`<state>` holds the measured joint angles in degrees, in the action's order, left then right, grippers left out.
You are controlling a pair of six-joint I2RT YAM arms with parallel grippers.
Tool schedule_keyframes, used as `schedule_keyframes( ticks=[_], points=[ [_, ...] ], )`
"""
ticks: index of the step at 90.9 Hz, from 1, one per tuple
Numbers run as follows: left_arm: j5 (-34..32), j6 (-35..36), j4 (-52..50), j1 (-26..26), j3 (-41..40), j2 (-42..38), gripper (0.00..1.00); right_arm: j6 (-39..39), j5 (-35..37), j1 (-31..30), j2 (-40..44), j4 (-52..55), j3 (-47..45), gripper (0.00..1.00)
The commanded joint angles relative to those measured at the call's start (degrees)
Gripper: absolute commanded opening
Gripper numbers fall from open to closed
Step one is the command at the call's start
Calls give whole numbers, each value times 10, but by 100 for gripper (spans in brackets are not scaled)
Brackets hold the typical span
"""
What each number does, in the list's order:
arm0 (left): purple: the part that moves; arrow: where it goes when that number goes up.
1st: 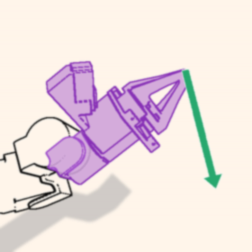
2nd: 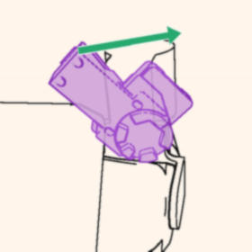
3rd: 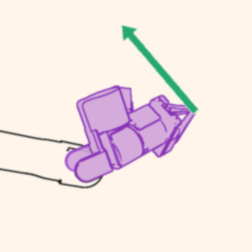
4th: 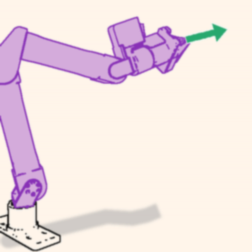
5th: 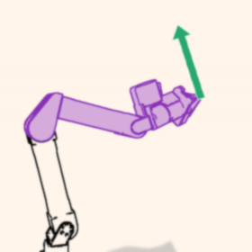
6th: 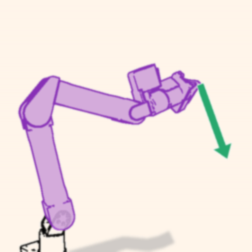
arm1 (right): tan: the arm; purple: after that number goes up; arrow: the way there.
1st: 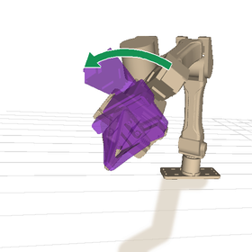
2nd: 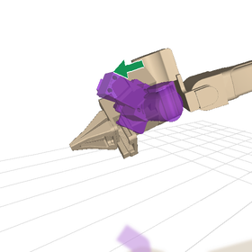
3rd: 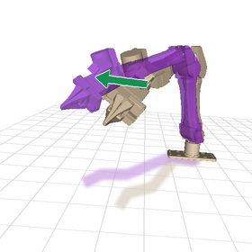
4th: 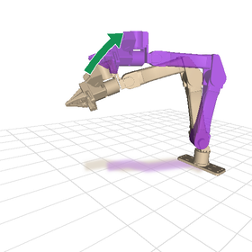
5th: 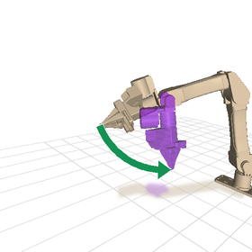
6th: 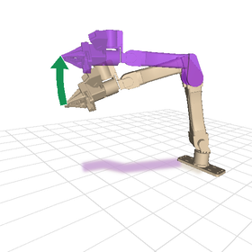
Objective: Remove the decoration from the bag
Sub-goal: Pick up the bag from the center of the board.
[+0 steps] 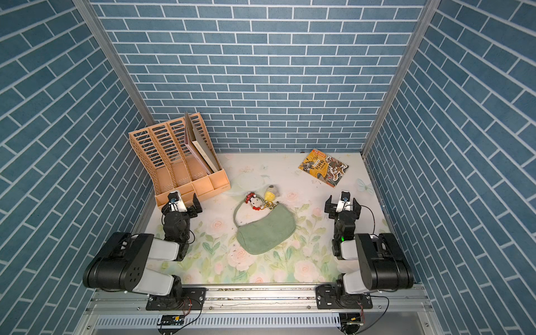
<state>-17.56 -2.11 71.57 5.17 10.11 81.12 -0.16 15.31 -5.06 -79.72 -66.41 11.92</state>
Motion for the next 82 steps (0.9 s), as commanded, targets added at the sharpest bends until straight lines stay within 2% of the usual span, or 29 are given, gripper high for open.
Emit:
schedule_keyframes(
  ticks=[1,9,15,22,27,30,34,44,55,63,71,82],
  points=[
    [-85,1,-91,27,22,-86,100,57,74,-14,73,173,77,100],
    [-137,-68,-214,37,51,-150,100,103,129,-40,107,325,134,100],
    [-159,-127,-295,38,70,-192,99,138,113,-49,132,421,168,100],
    [-163,-190,-419,37,120,-225,100,226,36,-44,162,490,202,100],
    [-142,-234,-507,36,168,-240,100,238,-110,-28,185,474,202,99],
    [-134,-269,-564,36,194,-245,100,247,-164,-26,200,465,197,94],
    [-121,-300,-619,35,225,-247,100,273,-190,-26,211,467,196,87],
    [-63,-285,-667,33,255,-248,100,309,-182,-55,196,539,225,76],
    [-13,-298,-714,42,278,-230,100,315,-119,-147,159,600,259,74],
    [-29,-312,-712,88,270,-221,100,316,-75,-217,108,638,286,73],
    [-65,-311,-699,148,267,-198,100,308,-40,-258,53,660,309,72],
    [-51,-312,-679,200,281,-126,99,294,-33,-303,-10,663,357,70]
  ],
)
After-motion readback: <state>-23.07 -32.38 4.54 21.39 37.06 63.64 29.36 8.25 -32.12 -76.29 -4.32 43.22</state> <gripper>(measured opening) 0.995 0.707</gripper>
